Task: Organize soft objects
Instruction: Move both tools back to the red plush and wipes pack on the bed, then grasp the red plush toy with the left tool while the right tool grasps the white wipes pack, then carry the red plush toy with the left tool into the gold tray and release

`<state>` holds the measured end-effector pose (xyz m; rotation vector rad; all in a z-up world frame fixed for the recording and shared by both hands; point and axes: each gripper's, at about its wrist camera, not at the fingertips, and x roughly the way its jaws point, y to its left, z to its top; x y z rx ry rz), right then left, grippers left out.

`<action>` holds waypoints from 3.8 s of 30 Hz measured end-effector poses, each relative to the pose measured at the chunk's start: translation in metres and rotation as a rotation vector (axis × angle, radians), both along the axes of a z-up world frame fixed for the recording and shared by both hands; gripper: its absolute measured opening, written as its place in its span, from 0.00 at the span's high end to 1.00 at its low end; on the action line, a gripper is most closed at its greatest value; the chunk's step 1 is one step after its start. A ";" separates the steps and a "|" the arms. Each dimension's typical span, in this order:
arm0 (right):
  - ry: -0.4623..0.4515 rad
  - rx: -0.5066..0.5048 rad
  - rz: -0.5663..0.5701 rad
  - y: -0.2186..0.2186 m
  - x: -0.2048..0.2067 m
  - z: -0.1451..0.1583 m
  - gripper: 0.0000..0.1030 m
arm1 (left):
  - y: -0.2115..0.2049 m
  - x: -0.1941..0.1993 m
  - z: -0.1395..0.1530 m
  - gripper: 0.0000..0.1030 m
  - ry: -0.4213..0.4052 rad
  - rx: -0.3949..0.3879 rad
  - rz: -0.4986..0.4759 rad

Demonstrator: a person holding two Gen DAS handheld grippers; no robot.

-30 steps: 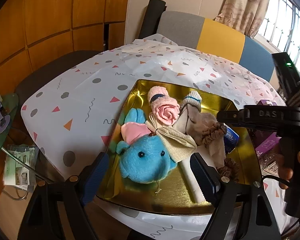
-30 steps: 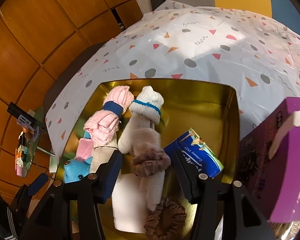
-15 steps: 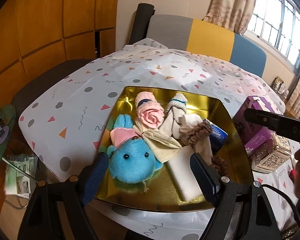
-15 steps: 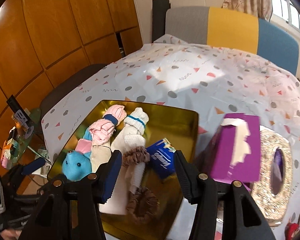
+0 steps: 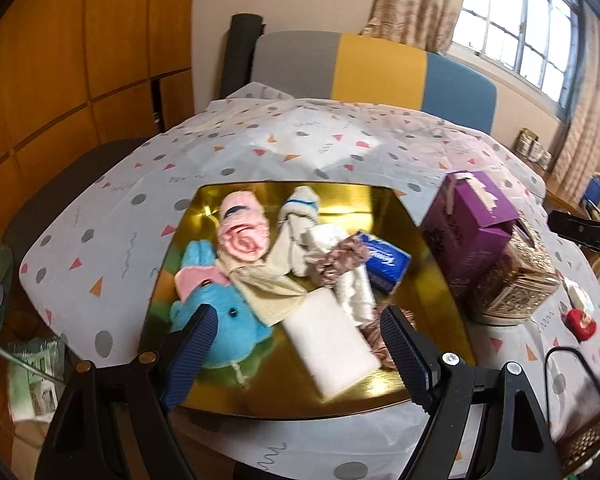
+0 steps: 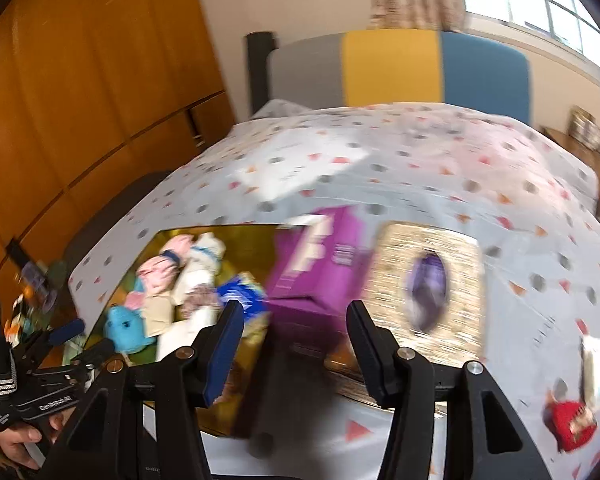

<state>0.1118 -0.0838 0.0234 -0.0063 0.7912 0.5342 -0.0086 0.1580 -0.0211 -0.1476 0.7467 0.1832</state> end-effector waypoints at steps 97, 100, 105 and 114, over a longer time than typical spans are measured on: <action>0.444 -0.205 -0.795 -0.364 0.110 -0.133 0.37 | -0.410 0.130 -0.085 0.70 0.281 -0.148 -1.001; 0.469 -0.246 -0.772 -0.360 0.111 -0.140 0.39 | -0.408 0.129 -0.084 0.71 0.280 -0.148 -0.983; 0.476 -0.198 -0.764 -0.366 0.108 -0.144 0.35 | -0.406 0.128 -0.071 0.79 0.271 -0.135 -0.950; 0.446 -0.240 -0.739 -0.360 0.106 -0.145 0.36 | -0.387 0.140 -0.012 0.79 0.150 -0.165 -0.892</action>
